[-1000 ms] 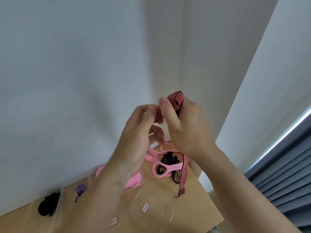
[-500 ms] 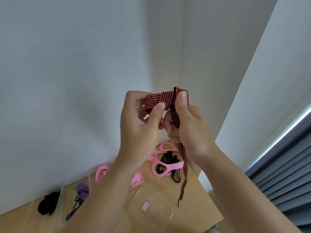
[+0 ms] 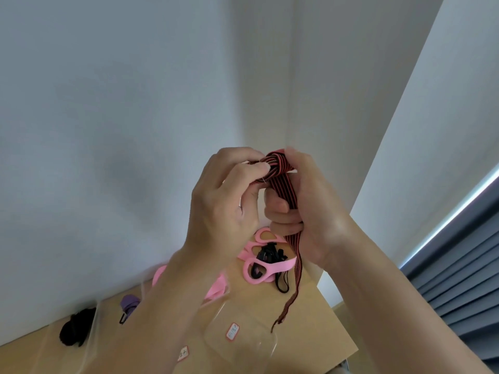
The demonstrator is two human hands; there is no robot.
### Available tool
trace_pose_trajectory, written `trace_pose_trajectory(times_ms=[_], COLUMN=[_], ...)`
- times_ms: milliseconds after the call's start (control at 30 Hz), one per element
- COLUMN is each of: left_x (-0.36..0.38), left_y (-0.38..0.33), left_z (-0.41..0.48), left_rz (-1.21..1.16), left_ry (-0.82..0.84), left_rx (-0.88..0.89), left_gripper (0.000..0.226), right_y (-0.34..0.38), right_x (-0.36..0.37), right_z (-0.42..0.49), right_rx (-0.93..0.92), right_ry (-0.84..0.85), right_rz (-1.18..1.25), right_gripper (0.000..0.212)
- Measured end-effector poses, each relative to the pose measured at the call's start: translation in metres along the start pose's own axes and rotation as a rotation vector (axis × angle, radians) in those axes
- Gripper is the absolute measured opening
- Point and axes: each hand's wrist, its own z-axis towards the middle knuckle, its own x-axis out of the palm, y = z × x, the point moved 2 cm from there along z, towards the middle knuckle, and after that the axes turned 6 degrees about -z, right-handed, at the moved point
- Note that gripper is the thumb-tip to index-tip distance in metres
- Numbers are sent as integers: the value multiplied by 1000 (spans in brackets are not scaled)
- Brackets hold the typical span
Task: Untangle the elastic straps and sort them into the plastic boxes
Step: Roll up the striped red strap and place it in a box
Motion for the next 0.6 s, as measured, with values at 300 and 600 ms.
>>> trace_pose_trajectory(times_ms=[300, 600], left_x=[-10, -20], left_y=[0, 6], left_z=[1, 10], left_rz=[-458, -383], left_ry=[82, 71], left_rx=[-674, -813], left_gripper=[27, 26], right_y=[-2, -8], right_x=[7, 15], right_z=[2, 0], right_rx=[-111, -108], right_ry=[-45, -100], right_rz=[-70, -15], right_gripper=[38, 52])
